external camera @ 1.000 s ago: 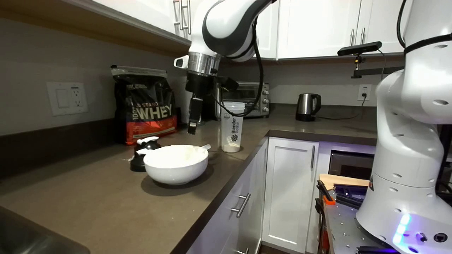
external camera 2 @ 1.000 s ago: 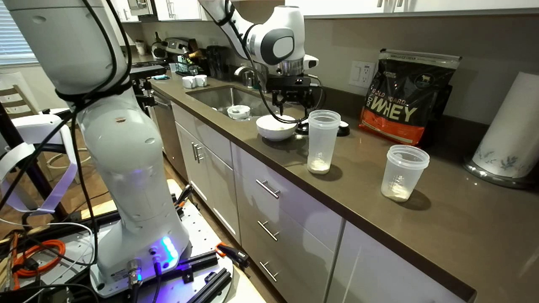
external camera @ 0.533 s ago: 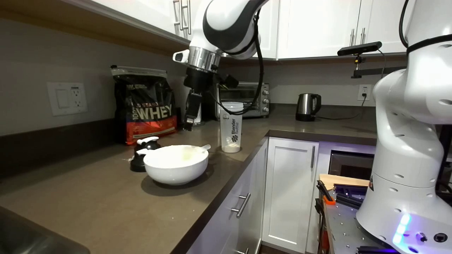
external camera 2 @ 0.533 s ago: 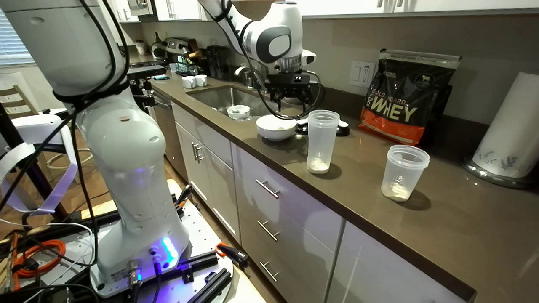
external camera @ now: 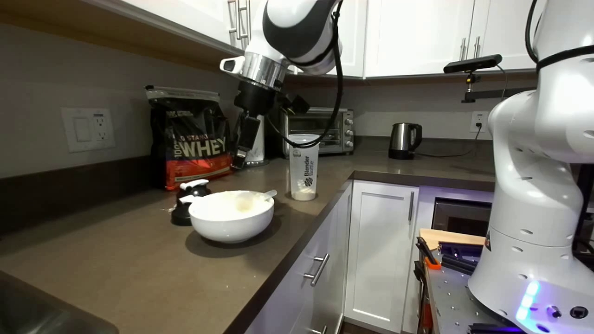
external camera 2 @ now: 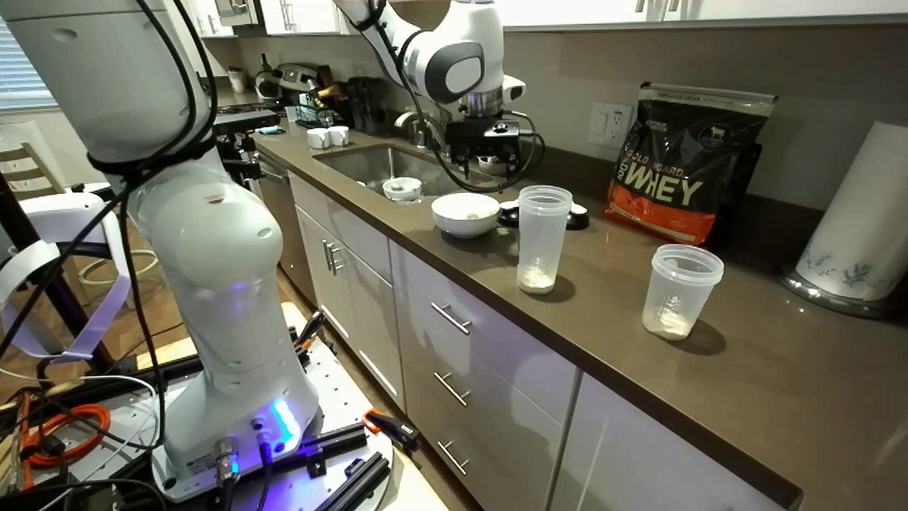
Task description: Move the black lid on the left forward
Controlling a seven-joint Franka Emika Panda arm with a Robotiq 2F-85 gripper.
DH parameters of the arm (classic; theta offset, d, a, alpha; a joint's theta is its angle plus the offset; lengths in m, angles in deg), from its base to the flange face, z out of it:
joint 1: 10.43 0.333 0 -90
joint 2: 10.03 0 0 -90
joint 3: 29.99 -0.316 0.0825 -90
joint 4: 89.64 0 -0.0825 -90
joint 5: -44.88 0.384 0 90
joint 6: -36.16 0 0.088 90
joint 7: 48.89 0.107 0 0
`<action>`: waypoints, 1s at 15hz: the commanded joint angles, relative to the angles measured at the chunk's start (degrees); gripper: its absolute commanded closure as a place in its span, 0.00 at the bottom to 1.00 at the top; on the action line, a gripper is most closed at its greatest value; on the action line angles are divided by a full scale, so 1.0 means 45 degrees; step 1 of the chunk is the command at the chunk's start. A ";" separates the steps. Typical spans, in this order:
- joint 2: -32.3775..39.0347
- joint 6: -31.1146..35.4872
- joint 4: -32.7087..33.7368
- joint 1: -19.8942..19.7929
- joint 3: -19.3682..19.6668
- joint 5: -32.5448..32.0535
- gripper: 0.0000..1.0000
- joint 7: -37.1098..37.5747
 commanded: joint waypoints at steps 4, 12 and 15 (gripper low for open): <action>-0.1095 -0.1463 0.0390 0.0117 0.0026 -0.1285 0.00 -0.0325; -0.1361 -0.3489 0.1547 0.0100 0.0161 -0.2896 0.00 -0.0386; -0.1293 -0.3900 0.1806 0.0076 0.0156 -0.3148 0.00 -0.0357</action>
